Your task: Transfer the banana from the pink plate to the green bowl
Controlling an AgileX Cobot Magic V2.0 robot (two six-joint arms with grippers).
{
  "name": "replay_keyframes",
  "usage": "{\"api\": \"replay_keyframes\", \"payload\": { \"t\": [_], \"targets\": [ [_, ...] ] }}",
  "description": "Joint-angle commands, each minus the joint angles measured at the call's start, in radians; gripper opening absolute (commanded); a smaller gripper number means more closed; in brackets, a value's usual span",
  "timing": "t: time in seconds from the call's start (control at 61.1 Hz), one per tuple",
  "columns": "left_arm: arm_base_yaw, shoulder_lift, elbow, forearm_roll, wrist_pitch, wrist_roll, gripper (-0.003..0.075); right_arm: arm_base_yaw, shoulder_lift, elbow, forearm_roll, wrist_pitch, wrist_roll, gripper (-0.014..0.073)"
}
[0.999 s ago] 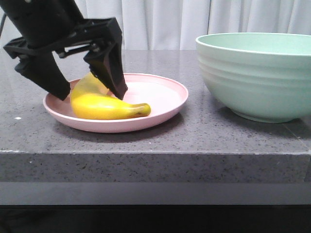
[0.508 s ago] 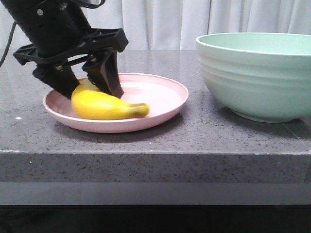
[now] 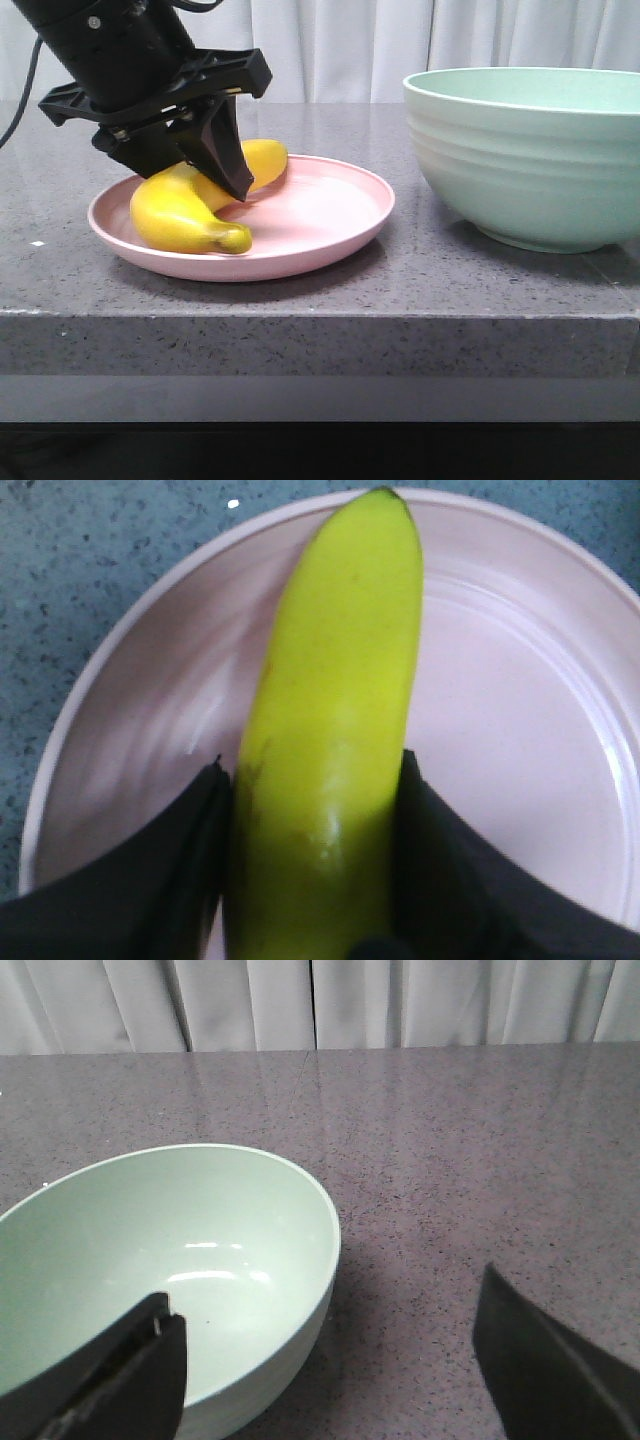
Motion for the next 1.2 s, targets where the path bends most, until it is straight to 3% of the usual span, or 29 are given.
{"api": "replay_keyframes", "payload": {
  "t": [0.0,0.164,0.409,0.622,0.852,1.081,1.179],
  "targets": [
    [-0.004,-0.059,-0.054,-0.012,-0.057,0.003,0.0076,-0.007,0.013,-0.038,0.003,-0.073,0.000,0.0601],
    [-0.026,-0.131,-0.107,-0.012,-0.043,0.040,0.0037,-0.007,0.013,-0.038,0.004,-0.073,0.000,0.0601],
    [-0.156,-0.330,-0.112,-0.012,-0.085,0.104,0.0017,-0.007,0.013,-0.038,0.040,-0.066,0.000,0.0601],
    [-0.198,-0.408,-0.112,-0.012,-0.085,0.104,0.0010,-0.007,0.013,-0.038,0.135,-0.025,0.000,0.0601],
    [-0.200,-0.410,-0.112,-0.016,-0.085,0.104,0.0009,0.061,0.060,-0.090,0.472,0.019,-0.032,0.0601],
    [-0.200,-0.410,-0.112,-0.016,-0.085,0.104,0.0009,0.308,0.278,-0.246,0.952,0.017,-0.339,0.0601],
    [-0.200,-0.410,-0.112,-0.016,-0.085,0.104,0.0009,0.378,0.373,-0.296,1.091,0.003,-0.459,0.0601]
  ]
}}
